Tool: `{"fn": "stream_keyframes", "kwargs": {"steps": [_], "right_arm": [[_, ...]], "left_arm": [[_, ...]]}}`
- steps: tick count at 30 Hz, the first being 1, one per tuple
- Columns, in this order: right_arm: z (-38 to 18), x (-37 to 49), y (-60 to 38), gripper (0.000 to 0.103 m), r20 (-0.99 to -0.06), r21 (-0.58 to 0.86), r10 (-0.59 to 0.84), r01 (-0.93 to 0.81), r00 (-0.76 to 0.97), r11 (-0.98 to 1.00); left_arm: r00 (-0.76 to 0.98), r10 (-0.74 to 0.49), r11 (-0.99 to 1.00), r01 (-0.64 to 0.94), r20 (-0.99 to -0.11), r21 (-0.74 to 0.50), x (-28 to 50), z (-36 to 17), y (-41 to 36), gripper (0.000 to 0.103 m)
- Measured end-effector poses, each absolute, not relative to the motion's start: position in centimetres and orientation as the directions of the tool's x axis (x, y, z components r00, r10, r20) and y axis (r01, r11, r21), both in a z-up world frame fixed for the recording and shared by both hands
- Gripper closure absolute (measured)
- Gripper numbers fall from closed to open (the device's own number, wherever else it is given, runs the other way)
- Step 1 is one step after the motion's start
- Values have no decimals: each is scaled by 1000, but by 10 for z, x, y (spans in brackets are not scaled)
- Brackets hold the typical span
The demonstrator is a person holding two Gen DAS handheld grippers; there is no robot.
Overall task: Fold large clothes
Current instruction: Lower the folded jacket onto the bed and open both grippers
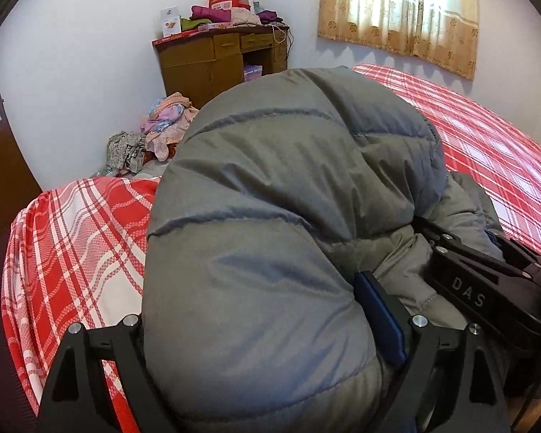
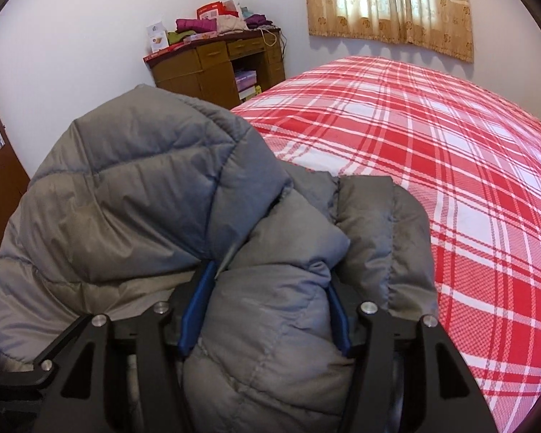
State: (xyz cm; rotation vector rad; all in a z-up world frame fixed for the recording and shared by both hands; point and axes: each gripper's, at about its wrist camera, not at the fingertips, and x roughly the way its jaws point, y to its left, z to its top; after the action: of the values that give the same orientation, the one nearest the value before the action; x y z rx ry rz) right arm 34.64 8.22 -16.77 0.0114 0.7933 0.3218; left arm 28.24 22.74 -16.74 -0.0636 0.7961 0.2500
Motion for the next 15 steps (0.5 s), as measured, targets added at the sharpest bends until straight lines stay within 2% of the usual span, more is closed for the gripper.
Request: {"fn": "stream_keyframes", "kwargs": {"steps": [2,5,7,11,15], "right_arm": [[-164,339,79,40,-706,119,278,-279,651,953],[-155,318,62,19,-707,134,260,-236,658,962],[-152,301,44,7,-691,197,284,-205,664,959],[-144,267,17,7,-676,250,287,-155,679,956],[-135,239,4,6,-683,217,243,-127,688,968]], "left_arm": [[669,198,969,-243,-716,41,282,-167,227,9],[675,198,967,-253,-711,29,275,-166,229,9],[672,189,966,-259,-716,12,272,-165,230,8],[644,184,958,-288,-743,-12,256,-154,228,9],[651,238,954,-297,-721,46,228,-141,213,9]]}}
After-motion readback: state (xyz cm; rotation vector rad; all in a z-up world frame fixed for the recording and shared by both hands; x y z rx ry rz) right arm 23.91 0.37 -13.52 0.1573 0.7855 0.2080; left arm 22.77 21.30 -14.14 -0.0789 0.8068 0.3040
